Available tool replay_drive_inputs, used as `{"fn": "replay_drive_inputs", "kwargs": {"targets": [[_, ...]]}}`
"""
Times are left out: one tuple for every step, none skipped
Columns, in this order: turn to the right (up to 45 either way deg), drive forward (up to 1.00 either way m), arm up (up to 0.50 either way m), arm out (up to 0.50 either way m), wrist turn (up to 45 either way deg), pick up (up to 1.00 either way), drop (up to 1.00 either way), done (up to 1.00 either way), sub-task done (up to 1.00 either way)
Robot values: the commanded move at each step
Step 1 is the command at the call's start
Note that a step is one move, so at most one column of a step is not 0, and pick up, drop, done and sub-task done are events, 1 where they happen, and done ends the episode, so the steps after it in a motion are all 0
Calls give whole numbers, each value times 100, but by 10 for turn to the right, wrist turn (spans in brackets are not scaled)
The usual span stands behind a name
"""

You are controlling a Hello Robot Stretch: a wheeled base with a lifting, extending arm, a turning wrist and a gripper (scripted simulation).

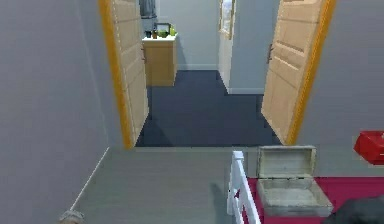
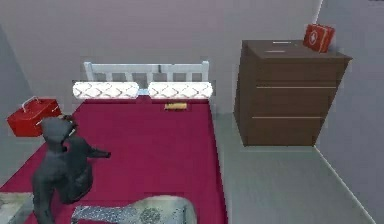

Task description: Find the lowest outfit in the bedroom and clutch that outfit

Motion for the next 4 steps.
{"fn": "replay_drive_inputs", "kwargs": {"targets": [[0,90,0,0,0,0,0,0,0],[0,0,50,0,0,0,0,0,0],[0,0,2,0,0,0,0,0,0],[0,0,0,8,0,0,0,0,0]]}}
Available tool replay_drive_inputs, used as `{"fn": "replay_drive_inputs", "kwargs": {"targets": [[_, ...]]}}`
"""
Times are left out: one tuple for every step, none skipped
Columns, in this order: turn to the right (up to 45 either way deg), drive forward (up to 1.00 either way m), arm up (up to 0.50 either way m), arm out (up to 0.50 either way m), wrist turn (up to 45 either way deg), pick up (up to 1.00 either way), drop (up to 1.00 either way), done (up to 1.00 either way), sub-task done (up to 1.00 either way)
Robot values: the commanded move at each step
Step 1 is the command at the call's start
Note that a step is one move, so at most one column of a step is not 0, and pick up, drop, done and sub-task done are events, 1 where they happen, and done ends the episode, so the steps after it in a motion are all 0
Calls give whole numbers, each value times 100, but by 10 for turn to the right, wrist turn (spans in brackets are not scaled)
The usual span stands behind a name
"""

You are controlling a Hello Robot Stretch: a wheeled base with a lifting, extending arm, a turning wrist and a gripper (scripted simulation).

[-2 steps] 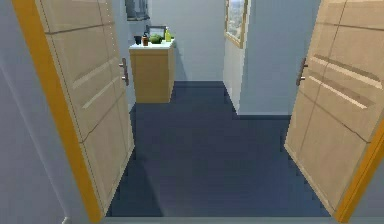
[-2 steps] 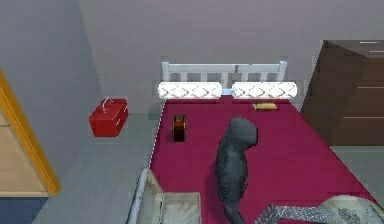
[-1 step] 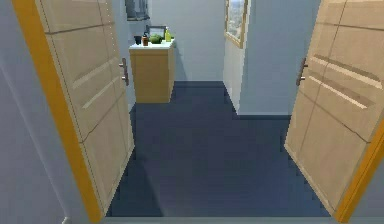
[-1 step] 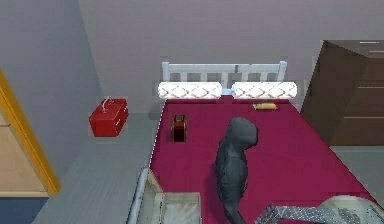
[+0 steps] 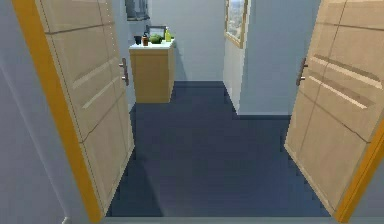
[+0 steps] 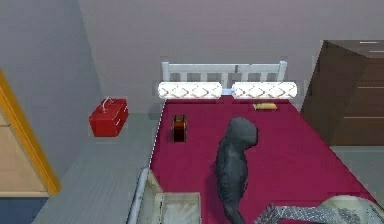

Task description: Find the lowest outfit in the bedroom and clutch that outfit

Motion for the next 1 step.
{"fn": "replay_drive_inputs", "kwargs": {"targets": [[0,0,0,0,450,0,0,0,0]]}}
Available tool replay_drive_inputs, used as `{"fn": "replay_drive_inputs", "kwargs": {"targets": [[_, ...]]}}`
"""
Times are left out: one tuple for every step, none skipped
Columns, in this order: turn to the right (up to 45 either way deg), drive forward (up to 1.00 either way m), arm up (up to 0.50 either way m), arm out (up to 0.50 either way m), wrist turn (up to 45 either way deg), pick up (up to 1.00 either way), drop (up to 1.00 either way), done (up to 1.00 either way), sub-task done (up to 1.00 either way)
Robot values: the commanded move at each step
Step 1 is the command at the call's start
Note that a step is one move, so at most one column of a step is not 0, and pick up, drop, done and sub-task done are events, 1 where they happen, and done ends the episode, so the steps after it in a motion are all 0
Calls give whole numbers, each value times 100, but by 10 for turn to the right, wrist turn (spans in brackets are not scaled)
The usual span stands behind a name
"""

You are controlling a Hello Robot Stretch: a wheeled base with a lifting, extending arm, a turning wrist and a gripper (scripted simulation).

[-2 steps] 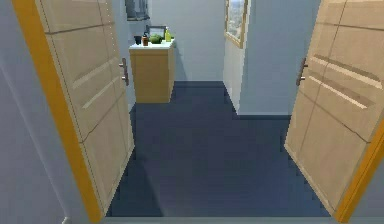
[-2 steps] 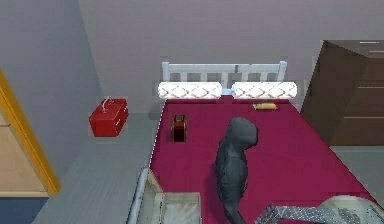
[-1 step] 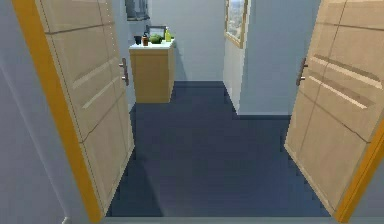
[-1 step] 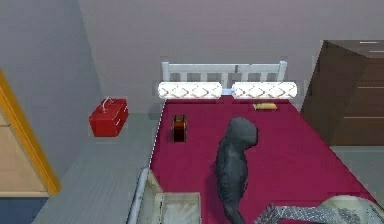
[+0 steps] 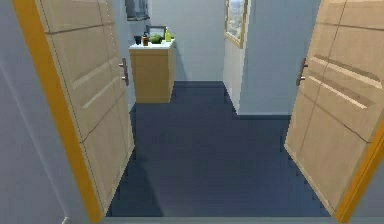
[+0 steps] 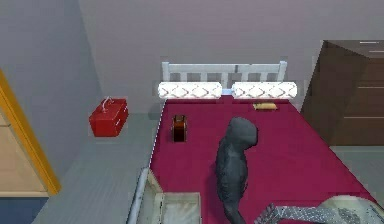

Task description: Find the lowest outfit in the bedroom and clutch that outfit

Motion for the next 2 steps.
{"fn": "replay_drive_inputs", "kwargs": {"targets": [[0,0,0,0,450,0,0,0,0],[0,0,0,0,450,0,0,0,0]]}}
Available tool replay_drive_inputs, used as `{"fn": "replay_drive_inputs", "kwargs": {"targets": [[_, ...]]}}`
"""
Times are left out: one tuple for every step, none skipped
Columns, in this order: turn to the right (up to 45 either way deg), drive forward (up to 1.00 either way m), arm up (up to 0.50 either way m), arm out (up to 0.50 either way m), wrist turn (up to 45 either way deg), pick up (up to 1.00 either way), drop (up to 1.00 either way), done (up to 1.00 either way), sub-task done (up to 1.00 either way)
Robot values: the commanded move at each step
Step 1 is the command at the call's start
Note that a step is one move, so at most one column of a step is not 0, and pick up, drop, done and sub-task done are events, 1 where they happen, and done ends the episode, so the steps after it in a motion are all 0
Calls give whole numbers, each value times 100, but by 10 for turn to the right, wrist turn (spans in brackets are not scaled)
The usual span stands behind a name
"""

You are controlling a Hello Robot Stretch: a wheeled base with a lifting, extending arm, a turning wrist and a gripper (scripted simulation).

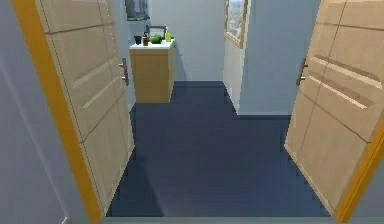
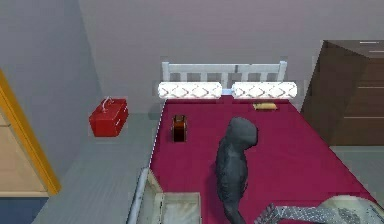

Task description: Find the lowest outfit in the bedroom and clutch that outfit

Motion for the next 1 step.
{"fn": "replay_drive_inputs", "kwargs": {"targets": [[0,0,0,0,360,0,0,0,0]]}}
